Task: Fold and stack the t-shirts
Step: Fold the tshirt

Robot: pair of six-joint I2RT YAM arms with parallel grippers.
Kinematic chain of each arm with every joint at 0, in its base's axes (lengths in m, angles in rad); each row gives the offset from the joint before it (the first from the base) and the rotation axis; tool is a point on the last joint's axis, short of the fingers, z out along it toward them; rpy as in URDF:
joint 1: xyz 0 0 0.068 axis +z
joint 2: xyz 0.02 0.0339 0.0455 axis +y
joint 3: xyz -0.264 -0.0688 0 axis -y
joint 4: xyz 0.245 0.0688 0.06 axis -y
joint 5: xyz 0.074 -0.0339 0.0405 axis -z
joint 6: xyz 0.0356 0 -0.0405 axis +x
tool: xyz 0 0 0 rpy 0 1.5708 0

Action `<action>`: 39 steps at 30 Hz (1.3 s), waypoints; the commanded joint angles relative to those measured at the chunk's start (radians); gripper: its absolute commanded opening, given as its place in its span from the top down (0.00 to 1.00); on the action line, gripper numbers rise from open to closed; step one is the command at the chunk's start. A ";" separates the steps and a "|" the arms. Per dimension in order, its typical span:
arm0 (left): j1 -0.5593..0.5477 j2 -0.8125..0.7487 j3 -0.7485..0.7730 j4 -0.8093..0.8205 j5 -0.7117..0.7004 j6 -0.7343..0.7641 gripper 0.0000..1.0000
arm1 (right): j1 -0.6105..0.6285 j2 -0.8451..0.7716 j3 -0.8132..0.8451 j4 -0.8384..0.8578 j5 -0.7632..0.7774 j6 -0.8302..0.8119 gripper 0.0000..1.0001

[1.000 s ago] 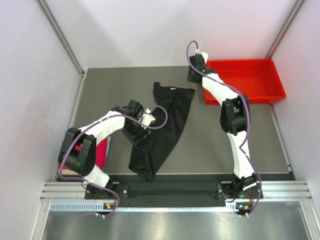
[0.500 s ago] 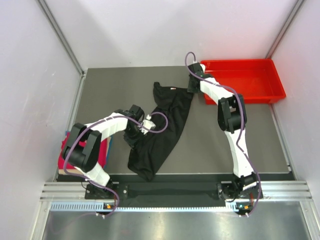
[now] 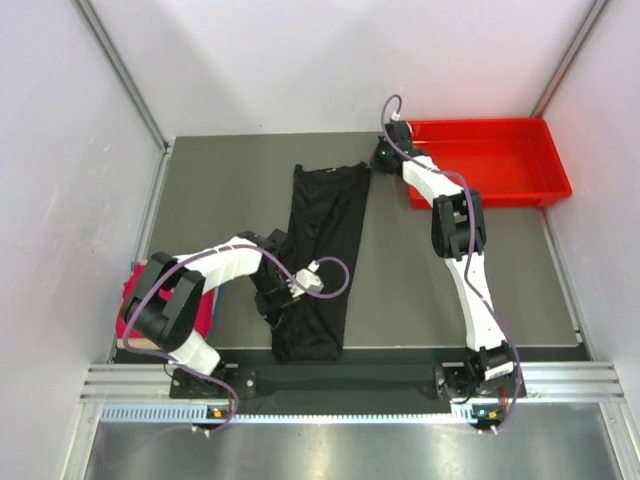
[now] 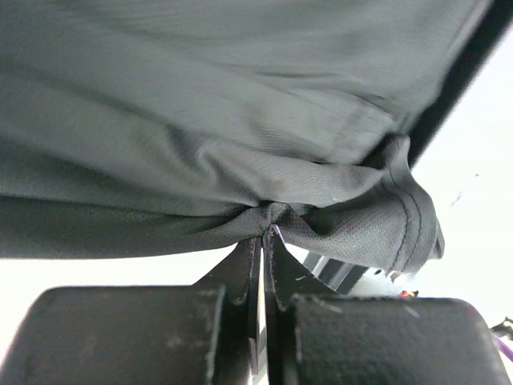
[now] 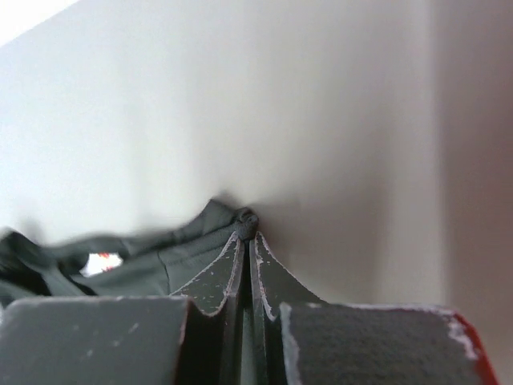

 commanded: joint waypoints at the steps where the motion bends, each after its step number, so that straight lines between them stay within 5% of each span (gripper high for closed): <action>1: -0.021 -0.052 -0.024 -0.045 0.071 0.037 1.00 | -0.006 0.089 0.076 0.121 -0.079 0.107 1.00; 6: -0.021 -0.042 0.026 0.043 0.022 -0.058 0.86 | 0.001 0.138 0.130 0.182 -0.119 0.133 0.98; 9: -0.021 -0.049 0.061 0.068 -0.006 -0.103 0.69 | 0.005 0.139 0.137 0.192 -0.158 0.119 0.77; 10: -0.020 -0.064 0.068 0.065 -0.023 -0.109 0.64 | 0.005 0.130 0.134 0.154 -0.159 0.101 0.62; 15: -0.009 -0.166 0.057 0.026 -0.103 -0.102 0.38 | 0.011 -0.084 -0.065 0.127 -0.119 0.034 0.44; 20: 0.031 -0.239 0.109 -0.003 -0.198 -0.118 0.37 | 0.053 -0.302 -0.232 0.023 0.014 -0.054 0.37; 25: 0.259 -0.223 0.244 0.216 -0.183 -0.245 0.30 | 0.106 -0.527 -0.573 0.027 0.088 -0.085 0.36; 33: 0.304 0.165 0.612 0.509 -0.274 -0.554 0.32 | 0.296 -1.014 -1.231 0.058 0.049 -0.022 0.36; 39: 0.309 0.489 0.912 0.528 -0.245 -0.637 0.31 | 0.528 -1.175 -1.474 0.069 -0.049 0.150 0.36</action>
